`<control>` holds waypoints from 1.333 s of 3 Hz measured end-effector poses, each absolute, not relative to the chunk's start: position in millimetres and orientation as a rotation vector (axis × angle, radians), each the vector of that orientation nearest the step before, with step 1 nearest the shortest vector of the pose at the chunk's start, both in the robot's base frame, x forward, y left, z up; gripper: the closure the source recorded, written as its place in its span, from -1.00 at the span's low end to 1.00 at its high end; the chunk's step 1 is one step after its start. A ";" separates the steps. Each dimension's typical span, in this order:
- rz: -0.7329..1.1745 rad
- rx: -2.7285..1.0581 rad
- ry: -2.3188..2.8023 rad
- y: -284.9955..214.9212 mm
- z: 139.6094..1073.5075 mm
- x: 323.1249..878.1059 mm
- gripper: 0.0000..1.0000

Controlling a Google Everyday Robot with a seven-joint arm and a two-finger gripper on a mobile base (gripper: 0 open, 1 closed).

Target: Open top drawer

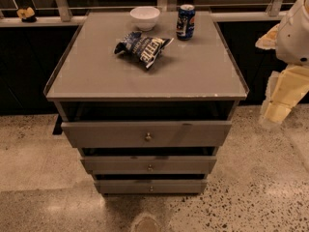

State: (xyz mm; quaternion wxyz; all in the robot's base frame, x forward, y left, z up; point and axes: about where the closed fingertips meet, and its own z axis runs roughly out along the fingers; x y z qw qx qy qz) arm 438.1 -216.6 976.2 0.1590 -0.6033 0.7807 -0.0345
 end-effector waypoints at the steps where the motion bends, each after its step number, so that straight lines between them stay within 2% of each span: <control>1: -0.099 -1.725 2.232 -216.6 976.2 438.1 -1.00; 4: -0.146 -1.642 2.249 -216.0 906.9 421.4 -1.00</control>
Offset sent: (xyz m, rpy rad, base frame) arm -0.0160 -0.0053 -0.0414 0.0270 -0.0477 -0.0640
